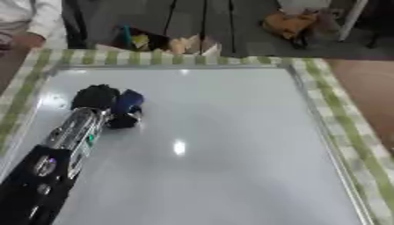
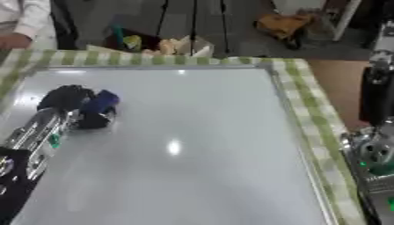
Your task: Wipe the whiteboard clean with a brush.
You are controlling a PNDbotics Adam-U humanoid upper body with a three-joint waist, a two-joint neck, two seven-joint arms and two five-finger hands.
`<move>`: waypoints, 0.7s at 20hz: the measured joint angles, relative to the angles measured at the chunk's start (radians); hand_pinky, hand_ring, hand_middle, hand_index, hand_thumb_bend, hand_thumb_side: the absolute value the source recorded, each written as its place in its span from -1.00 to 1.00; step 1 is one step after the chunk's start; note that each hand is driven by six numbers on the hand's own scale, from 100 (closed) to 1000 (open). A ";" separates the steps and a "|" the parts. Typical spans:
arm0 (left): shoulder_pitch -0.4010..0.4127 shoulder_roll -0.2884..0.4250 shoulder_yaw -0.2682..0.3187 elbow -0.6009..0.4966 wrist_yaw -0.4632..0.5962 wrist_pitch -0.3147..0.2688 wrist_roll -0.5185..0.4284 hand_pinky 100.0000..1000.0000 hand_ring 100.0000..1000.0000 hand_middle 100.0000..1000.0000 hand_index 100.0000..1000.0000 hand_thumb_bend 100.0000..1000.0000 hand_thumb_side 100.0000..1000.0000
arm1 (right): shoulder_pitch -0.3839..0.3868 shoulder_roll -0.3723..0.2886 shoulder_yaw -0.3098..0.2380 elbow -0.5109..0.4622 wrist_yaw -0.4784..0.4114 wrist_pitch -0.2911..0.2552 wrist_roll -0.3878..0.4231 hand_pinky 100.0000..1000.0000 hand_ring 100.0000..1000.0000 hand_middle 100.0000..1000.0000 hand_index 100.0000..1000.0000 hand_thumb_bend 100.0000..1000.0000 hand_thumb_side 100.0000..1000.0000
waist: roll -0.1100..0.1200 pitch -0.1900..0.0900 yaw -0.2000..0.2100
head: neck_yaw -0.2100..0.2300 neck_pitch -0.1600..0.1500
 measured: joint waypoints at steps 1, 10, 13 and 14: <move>0.007 0.004 0.000 -0.011 0.001 -0.001 -0.002 -1.00 -0.54 -0.37 0.34 -1.00 0.54 | 0.000 0.000 0.000 0.000 0.000 0.000 0.000 0.59 0.68 0.38 0.58 -1.00 1.00 | 0.000 0.000 0.001 | 0.000 0.000; 0.050 0.032 -0.003 -0.092 0.004 -0.011 -0.038 -1.00 -0.55 -0.38 0.34 -1.00 0.54 | 0.000 0.000 0.000 0.000 0.000 0.000 0.000 0.58 0.68 0.38 0.58 -1.00 1.00 | -0.001 0.001 0.004 | -0.003 0.000; 0.070 0.045 -0.010 -0.132 0.009 -0.016 -0.044 -1.00 -0.55 -0.38 0.34 -1.00 0.55 | 0.000 0.000 -0.001 0.000 0.000 0.000 0.000 0.58 0.68 0.38 0.58 -1.00 1.00 | -0.002 0.003 0.004 | -0.003 0.000; 0.075 0.050 -0.014 -0.146 0.013 -0.020 -0.050 -1.00 -0.55 -0.38 0.34 -1.00 0.55 | 0.000 0.000 -0.002 0.000 0.000 0.000 0.000 0.58 0.68 0.38 0.58 -1.00 1.00 | -0.002 0.003 0.004 | -0.003 0.000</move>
